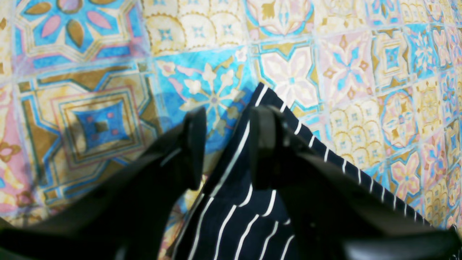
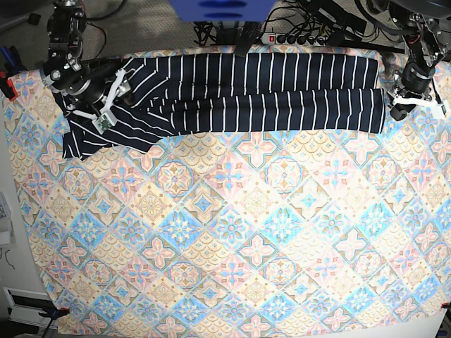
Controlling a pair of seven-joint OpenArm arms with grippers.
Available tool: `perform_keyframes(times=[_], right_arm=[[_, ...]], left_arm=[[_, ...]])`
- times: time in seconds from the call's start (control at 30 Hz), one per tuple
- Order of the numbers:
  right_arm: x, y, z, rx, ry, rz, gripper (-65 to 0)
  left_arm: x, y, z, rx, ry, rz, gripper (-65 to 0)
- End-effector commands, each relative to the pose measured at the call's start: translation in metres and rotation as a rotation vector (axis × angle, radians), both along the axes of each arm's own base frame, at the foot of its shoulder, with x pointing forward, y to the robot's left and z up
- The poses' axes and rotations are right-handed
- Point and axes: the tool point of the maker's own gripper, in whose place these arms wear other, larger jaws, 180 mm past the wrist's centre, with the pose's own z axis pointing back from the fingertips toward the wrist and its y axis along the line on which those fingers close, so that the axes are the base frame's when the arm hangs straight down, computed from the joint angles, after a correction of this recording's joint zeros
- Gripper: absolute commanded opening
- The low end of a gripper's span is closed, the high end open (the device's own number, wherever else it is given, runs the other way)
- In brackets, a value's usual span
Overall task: Fold the T-shirt properly
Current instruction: 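Tuck the loose sleeve fabric under with the right gripper, then smooth the folded strip with the right gripper while left holds its end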
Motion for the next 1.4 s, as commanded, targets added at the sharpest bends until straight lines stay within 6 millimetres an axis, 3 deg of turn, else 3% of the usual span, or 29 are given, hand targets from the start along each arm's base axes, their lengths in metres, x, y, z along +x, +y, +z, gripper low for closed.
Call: perform_keyframes(times=[0.0, 0.13, 0.27, 0.33, 0.57, 0.77, 0.9, 1.07, 1.17, 1.3, 1.37], right_arm=[[0.006, -0.001, 0.004, -0.019, -0.021, 0.029, -25.8], [-0.001, 0.006, -0.010, -0.047, -0.004, 0.086, -27.6], [-0.006, 0.000, -0.023, -0.040, 0.026, 0.065, -29.1], [0.005, 0.000, -0.020, -0.039, 0.004, 0.062, -29.8], [0.016, 0.002, -0.004, -0.052, -0.045, 0.076, -33.3], [0.013, -0.001, -0.012, -0.049, -0.022, 0.066, -33.2], [0.027, -0.003, -0.010, -0.046, -0.042, 0.058, -33.2], [0.028, -0.004, -0.014, -0.043, -0.030, 0.052, -33.7], [0.033, -0.004, -0.012, -0.044, -0.041, 0.055, -41.0], [0.032, -0.004, -0.012, -0.045, -0.038, 0.054, -59.4], [0.032, -0.004, -0.012, -0.046, -0.038, 0.056, -65.0]], left_arm=[[0.006, 0.006, 0.011, 0.024, -0.032, -0.007, -44.6], [0.006, 0.006, 0.011, 0.024, -0.032, -0.007, -44.6], [0.006, 0.006, 0.011, 0.024, -0.032, -0.007, -44.6], [0.006, 0.006, 0.011, 0.024, -0.032, -0.007, -44.6], [0.006, 0.006, 0.011, 0.024, -0.032, -0.007, -44.6], [0.006, 0.006, 0.011, 0.024, -0.032, -0.007, -44.6], [0.006, 0.006, 0.011, 0.024, -0.032, -0.007, -44.6], [0.006, 0.006, 0.011, 0.024, -0.032, -0.007, -44.6], [0.006, 0.006, 0.011, 0.024, -0.032, -0.007, -44.6], [0.006, 0.006, 0.011, 0.024, -0.032, -0.007, -44.6], [0.006, 0.006, 0.011, 0.024, -0.032, -0.007, -44.6]])
